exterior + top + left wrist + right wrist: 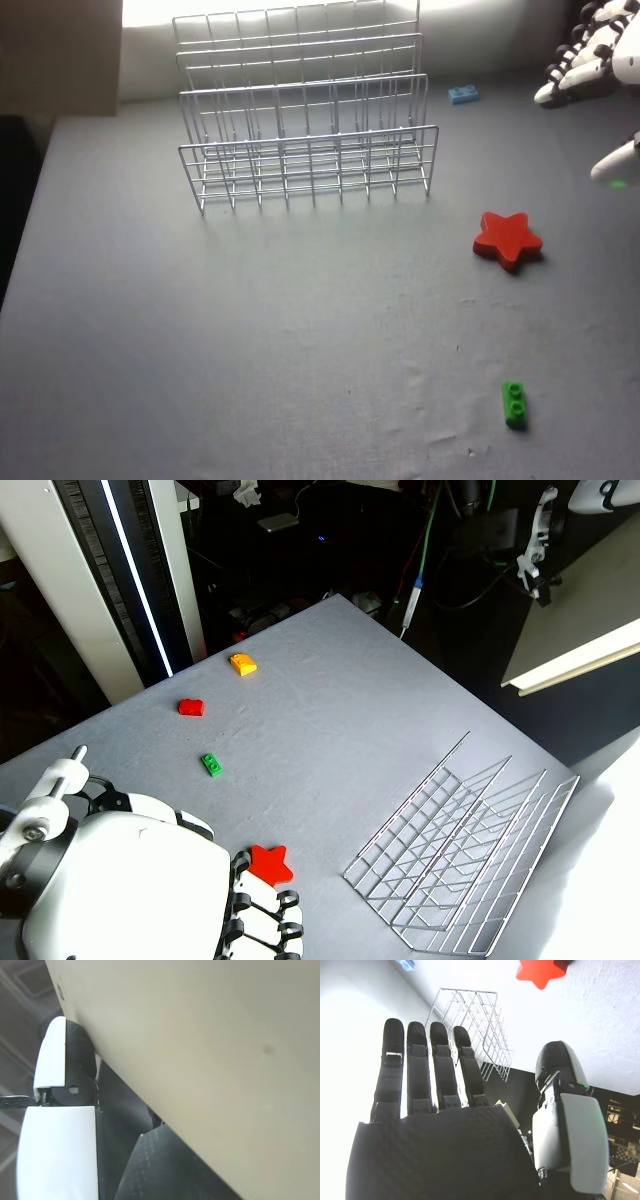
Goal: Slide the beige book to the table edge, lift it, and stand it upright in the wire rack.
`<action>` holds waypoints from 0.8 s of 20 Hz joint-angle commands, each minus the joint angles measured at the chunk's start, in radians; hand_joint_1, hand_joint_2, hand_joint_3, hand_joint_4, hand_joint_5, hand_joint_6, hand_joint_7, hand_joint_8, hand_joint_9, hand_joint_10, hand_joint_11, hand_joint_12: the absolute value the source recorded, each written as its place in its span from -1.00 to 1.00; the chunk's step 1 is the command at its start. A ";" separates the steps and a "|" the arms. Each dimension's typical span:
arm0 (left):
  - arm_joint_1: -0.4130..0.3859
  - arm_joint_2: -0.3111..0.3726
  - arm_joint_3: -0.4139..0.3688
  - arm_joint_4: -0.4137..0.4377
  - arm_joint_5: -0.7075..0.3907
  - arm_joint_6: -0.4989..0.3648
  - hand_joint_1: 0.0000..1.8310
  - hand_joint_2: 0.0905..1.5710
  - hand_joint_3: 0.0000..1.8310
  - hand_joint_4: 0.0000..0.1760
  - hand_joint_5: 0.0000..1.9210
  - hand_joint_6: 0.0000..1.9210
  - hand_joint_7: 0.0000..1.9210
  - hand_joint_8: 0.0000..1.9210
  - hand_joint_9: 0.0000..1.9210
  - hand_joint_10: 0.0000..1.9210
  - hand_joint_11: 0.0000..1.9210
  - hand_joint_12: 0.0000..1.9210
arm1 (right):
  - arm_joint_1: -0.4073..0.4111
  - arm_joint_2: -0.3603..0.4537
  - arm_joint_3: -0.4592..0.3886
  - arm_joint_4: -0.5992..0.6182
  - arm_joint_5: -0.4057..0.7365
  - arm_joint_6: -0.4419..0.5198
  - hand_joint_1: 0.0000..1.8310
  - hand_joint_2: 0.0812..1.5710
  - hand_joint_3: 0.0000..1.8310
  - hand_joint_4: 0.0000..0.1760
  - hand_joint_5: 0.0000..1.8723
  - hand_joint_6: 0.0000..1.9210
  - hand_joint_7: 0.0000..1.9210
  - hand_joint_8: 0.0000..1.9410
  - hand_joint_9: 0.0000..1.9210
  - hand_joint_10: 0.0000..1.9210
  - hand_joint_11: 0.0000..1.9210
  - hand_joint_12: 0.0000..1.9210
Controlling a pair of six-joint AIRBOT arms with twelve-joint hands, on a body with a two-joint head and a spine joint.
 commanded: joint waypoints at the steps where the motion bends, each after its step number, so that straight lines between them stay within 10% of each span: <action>1: -0.012 -0.002 0.016 0.031 -0.106 -0.029 0.47 0.51 -1.00 -1.00 -0.25 0.25 -0.18 0.43 -0.19 0.53 -0.28 0.56 | 0.011 0.015 -0.011 0.007 -0.102 0.006 -0.84 0.46 -1.00 -1.00 -0.76 -1.00 -0.78 -1.00 -0.77 -1.00 -1.00 -0.31; 16: -0.220 -0.215 0.116 0.099 -0.105 -0.013 0.47 0.51 -1.00 -1.00 -0.23 0.24 -0.19 0.42 -0.18 0.52 -0.25 0.58 | 0.033 0.050 -0.017 0.000 -0.128 0.071 -0.86 0.47 -1.00 -1.00 -0.77 -1.00 -0.78 -1.00 -0.79 -0.99 -1.00 -0.36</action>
